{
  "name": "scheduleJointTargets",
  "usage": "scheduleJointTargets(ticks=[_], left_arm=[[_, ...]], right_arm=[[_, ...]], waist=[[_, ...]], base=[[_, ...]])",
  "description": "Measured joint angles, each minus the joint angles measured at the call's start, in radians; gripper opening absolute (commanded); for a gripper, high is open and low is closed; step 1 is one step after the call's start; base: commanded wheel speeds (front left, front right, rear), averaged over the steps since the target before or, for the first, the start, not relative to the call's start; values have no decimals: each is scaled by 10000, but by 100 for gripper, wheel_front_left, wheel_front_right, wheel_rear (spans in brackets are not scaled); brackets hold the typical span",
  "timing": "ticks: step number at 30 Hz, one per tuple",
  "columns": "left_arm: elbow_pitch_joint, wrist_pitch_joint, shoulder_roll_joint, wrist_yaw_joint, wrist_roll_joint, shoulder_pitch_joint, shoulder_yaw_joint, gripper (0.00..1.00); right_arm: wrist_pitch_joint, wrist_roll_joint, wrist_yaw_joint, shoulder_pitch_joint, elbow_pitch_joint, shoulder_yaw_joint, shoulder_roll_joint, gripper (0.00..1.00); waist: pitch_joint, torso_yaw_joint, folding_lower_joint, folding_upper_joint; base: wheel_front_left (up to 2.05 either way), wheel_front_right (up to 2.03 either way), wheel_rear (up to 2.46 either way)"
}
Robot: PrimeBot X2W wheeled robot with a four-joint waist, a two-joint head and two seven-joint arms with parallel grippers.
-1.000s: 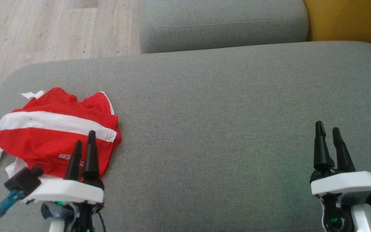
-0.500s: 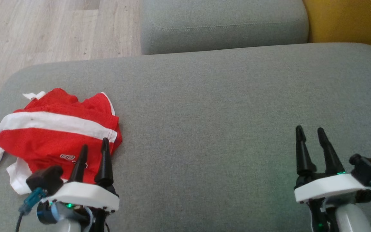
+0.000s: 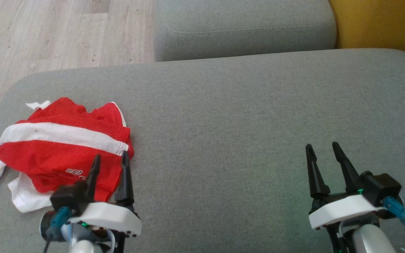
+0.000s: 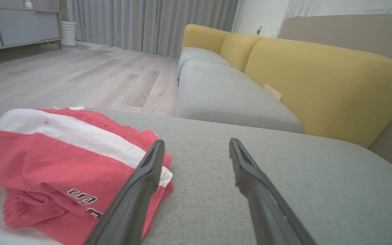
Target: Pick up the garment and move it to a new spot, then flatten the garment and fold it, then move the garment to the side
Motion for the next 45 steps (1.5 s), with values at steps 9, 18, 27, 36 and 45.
scheduleJointTargets(ticks=[9,18,27,36,45], left_arm=[[230,-242,255,232,940,-1,-731,100],[270,-493,299,389,1561,-2,-976,100],[-165,-771,-288,-399,1605,99,-184,100],[127,-861,-800,-1691,1526,530,876,100],[777,-861,-813,-1833,1695,598,924,100]], right_arm=[[-282,-1179,0,4,107,221,-2,100],[-516,-2167,0,4,35,382,-6,100],[-773,-1294,0,20,-180,443,-13,100],[-909,-662,0,125,155,447,-15,100],[-909,-502,0,205,529,424,-15,100]], waist=[[2,17,0,0],[27,-1,0,0],[-15,-20,0,0],[-65,3,0,0],[-114,16,0,0]], base=[[0,0,0],[0,0,0],[0,0,0],[0,0,0],[0,0,0]])
